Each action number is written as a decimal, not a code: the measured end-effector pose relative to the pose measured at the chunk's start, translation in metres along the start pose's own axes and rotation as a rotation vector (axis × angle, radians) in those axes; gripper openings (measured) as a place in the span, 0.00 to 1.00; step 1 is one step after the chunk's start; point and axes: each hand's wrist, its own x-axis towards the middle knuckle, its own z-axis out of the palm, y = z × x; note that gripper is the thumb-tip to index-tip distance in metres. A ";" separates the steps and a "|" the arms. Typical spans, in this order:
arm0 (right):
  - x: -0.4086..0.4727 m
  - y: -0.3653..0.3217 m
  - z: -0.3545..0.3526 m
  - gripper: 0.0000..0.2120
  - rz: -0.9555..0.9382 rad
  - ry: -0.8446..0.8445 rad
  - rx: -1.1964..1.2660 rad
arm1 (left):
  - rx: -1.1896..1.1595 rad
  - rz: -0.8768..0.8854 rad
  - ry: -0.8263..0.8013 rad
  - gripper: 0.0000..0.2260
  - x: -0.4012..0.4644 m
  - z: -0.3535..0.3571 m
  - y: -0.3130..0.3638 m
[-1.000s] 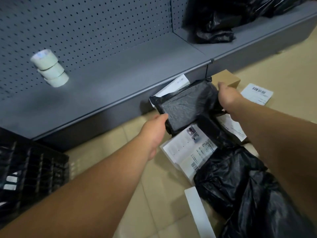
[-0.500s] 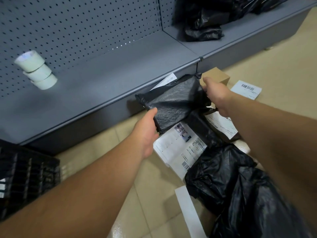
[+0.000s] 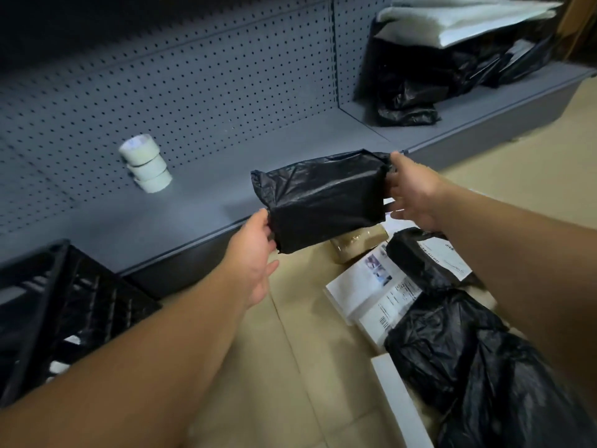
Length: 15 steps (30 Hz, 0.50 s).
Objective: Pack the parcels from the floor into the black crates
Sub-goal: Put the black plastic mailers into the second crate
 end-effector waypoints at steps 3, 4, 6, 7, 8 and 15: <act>-0.020 -0.016 0.023 0.31 0.025 -0.127 0.091 | -0.128 0.013 0.007 0.24 -0.008 -0.032 0.014; -0.026 -0.020 0.031 0.31 0.027 -0.140 0.106 | -0.164 0.026 0.022 0.24 -0.010 -0.044 0.018; -0.037 -0.028 0.049 0.32 0.029 -0.170 0.123 | -0.216 0.053 0.066 0.22 -0.017 -0.068 0.026; -0.043 -0.032 0.058 0.33 0.030 -0.195 0.124 | -0.233 0.068 0.090 0.21 -0.021 -0.081 0.031; -0.049 -0.036 0.067 0.34 0.027 -0.227 0.123 | -0.251 0.082 0.114 0.20 -0.025 -0.093 0.035; -0.091 -0.063 0.145 0.36 -0.002 -0.409 0.178 | -0.348 0.160 0.335 0.13 -0.067 -0.184 0.058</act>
